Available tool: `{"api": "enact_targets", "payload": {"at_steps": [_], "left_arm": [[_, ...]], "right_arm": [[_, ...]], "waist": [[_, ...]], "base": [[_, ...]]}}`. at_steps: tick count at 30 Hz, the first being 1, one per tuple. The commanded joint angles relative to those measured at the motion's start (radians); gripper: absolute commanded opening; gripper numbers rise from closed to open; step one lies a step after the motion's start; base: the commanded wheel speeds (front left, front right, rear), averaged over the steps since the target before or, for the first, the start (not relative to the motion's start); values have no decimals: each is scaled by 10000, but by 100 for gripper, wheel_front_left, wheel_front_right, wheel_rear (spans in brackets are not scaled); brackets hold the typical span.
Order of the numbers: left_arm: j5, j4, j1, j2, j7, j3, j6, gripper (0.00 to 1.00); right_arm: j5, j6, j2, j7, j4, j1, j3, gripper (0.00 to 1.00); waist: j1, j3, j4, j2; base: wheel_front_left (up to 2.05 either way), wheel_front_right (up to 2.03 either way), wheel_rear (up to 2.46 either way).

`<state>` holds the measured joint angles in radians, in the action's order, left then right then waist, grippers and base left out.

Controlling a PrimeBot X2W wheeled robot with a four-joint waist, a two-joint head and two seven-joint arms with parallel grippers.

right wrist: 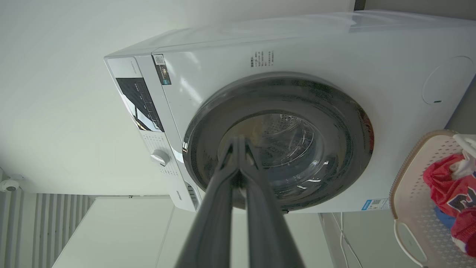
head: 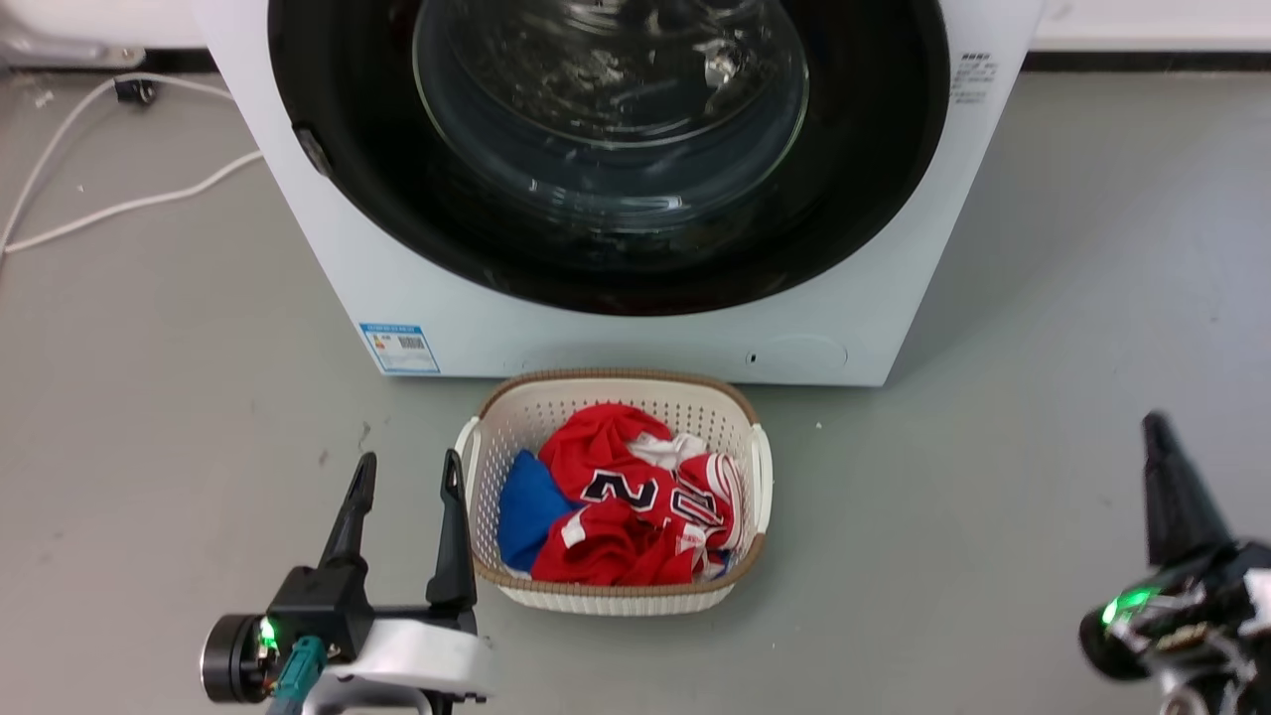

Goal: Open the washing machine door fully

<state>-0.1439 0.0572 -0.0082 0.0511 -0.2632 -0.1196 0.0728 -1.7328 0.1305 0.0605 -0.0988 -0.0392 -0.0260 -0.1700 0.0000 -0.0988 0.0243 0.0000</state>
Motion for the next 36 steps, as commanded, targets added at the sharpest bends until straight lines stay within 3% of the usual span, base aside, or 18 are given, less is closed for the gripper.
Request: {"api": "enact_targets", "payload": {"at_steps": [1, 14, 25, 36], "left_arm": [[53, -62, -198, -14, -24, 22, -9, 100], [355, -457, -1810, -13, -24, 162, -261, 100], [355, -560, -3027, -15, -24, 15, -516, 100], [-23, -523, -3365, -15, -24, -375, -282, 100]], "right_arm": [[-94, 4, 105, -104, -147, -400, -168, 0], [-150, 4, 1482, -1408, -2119, -5013, -1257, 0], [596, 4, 2520, -2191, -3856, -8534, -428, 0], [1520, 4, 2886, -2846, -4786, -10721, 775, 0]], "waist": [[0, -309, 28, 0], [0, -3018, 164, 0], [0, -4598, 478, 0], [0, -5223, 929, 0]], "base": [[0, 0, 0], [0, 0, 0], [0, 0, 0], [0, 0, 0]]}}
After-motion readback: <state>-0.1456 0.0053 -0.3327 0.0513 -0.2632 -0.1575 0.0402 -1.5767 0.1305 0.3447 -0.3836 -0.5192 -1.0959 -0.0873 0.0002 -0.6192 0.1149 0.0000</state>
